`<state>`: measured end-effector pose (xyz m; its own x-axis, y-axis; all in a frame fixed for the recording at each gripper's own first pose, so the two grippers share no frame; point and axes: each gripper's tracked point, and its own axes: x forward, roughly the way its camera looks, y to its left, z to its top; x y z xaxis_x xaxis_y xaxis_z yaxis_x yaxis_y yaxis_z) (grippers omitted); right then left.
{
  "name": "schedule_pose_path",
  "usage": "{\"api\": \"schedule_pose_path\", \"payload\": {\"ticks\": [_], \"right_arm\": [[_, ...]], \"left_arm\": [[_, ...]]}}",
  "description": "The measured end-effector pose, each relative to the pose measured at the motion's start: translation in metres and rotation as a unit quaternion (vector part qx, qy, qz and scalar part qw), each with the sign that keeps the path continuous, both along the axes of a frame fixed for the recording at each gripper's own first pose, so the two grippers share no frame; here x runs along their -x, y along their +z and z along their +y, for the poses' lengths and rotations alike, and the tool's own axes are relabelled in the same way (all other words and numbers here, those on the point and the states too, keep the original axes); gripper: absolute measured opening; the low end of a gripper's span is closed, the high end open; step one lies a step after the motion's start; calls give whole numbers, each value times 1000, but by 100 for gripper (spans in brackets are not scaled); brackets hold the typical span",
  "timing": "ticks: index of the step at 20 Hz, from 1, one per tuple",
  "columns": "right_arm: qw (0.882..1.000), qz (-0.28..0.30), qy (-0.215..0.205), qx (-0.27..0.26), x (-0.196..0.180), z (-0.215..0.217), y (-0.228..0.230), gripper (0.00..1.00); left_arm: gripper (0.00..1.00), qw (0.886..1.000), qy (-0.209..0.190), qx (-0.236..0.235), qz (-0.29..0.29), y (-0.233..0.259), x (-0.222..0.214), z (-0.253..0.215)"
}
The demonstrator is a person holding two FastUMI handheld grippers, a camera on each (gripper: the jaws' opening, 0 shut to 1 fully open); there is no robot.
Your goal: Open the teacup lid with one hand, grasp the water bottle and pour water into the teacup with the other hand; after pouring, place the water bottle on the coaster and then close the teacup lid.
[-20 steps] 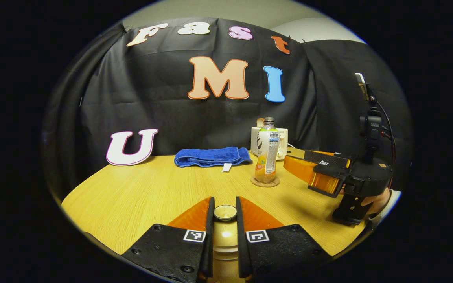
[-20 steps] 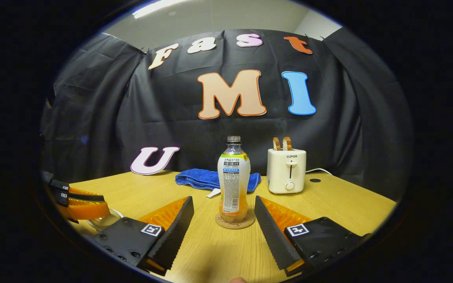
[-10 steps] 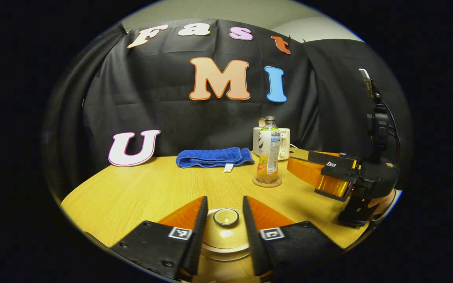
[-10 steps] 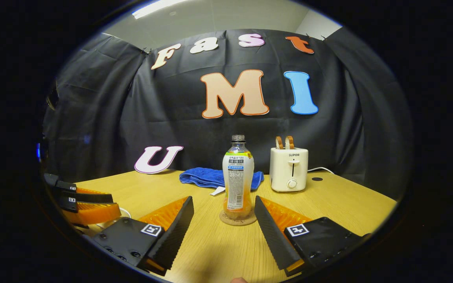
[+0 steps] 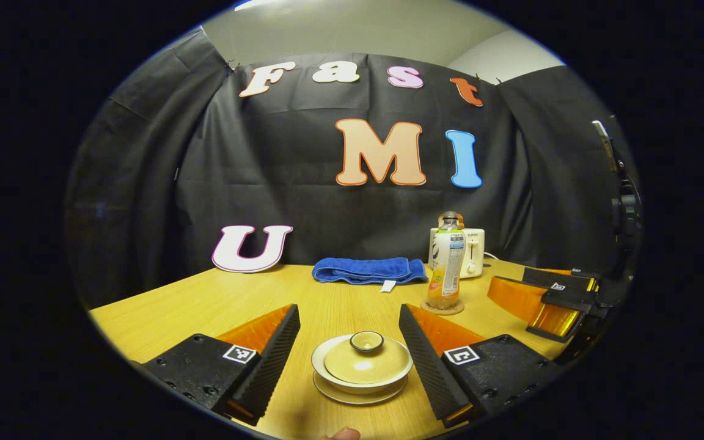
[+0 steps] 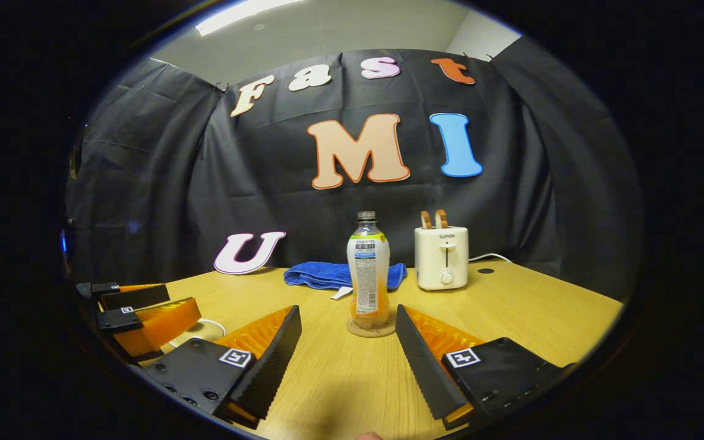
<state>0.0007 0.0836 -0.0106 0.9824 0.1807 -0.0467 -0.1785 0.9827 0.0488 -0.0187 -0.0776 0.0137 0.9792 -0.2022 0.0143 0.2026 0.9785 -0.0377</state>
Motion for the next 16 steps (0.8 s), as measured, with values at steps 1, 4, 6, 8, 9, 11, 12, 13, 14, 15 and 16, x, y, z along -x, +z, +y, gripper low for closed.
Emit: {"api": "schedule_pose_path", "payload": {"ticks": [1,4,6,8,9,11,12,13,14,15,16], "right_arm": [[1000,5,-6,5,4,-4,-5,100],[1000,5,-18,17,13,-15,-8,98],[1000,1,-23,15,18,-19,-5,95],[1000,2,-24,12,22,-22,-6,98],[1000,0,-25,12,22,-22,-6,98],[1000,-12,-23,17,24,-18,-2,96],[999,-21,-21,16,25,-17,1,96],[1000,-19,-19,17,25,-16,-1,98],[999,-19,-20,17,25,-16,-2,96],[999,-19,-23,17,25,-18,0,98],[999,-19,-26,17,25,-19,0,98]], "left_arm": [[95,1000,-4,0,0,-1,1,-3],[97,1000,-1,-5,-1,-2,0,-2],[95,1000,3,-2,0,-3,-1,-1],[95,1000,6,-1,11,-9,-2,-2],[95,1000,8,2,3,-6,-1,-1],[95,1000,1,-8,5,-8,-3,-7],[95,1000,2,-17,11,-12,-3,-9],[95,1000,0,-20,5,-8,-3,-7],[95,1000,1,-15,2,-8,-3,-8],[96,1000,2,-18,4,-10,-3,-7],[95,1000,3,-17,7,-9,-4,-7]]}}
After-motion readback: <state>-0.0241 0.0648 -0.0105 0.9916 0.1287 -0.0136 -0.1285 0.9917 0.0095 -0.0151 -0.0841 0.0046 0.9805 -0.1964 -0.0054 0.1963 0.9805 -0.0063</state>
